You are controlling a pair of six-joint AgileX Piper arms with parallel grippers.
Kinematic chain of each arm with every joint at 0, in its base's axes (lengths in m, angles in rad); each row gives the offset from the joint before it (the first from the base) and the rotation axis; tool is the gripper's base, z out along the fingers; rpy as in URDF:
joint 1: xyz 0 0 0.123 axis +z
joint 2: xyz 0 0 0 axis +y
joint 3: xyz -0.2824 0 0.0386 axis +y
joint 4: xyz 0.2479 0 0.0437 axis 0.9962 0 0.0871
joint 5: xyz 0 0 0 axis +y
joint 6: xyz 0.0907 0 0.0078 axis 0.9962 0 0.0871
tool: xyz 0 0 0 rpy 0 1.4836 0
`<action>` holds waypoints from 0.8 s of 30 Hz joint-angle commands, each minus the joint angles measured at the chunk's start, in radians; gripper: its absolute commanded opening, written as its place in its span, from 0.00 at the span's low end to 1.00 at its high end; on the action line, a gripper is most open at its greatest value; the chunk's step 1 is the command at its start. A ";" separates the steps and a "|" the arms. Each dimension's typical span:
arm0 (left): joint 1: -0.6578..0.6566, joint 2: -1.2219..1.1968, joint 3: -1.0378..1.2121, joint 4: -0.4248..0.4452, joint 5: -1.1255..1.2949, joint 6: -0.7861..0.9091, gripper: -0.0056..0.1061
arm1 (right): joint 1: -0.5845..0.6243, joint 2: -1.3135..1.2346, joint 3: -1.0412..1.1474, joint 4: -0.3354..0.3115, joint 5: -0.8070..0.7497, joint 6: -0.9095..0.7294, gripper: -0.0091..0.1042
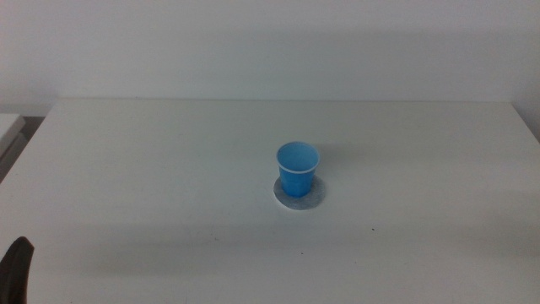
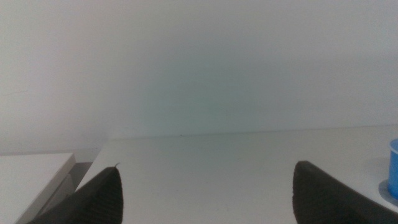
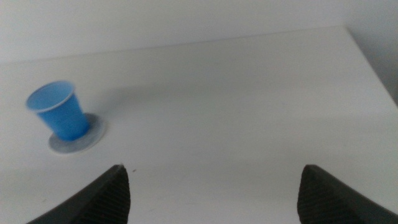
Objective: Place an empty cup on a cup mat.
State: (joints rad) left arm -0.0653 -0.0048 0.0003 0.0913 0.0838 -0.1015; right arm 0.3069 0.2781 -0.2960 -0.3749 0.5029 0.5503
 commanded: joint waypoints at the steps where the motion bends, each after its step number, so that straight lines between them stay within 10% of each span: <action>1: -0.003 0.005 0.000 -0.003 -0.012 -0.005 0.89 | -0.009 -0.006 0.003 0.086 -0.032 -0.119 0.86; 10: -0.003 0.005 0.000 -0.003 -0.012 -0.005 0.89 | -0.253 -0.082 0.028 0.247 -0.112 -0.293 0.86; 24: -0.003 0.005 0.000 -0.003 -0.012 -0.005 0.89 | -0.317 -0.197 0.145 0.246 -0.195 -0.312 0.86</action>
State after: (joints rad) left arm -0.0653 -0.0048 0.0003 0.0913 0.0838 -0.1015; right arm -0.0027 0.0913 -0.1782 -0.1267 0.3300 0.2512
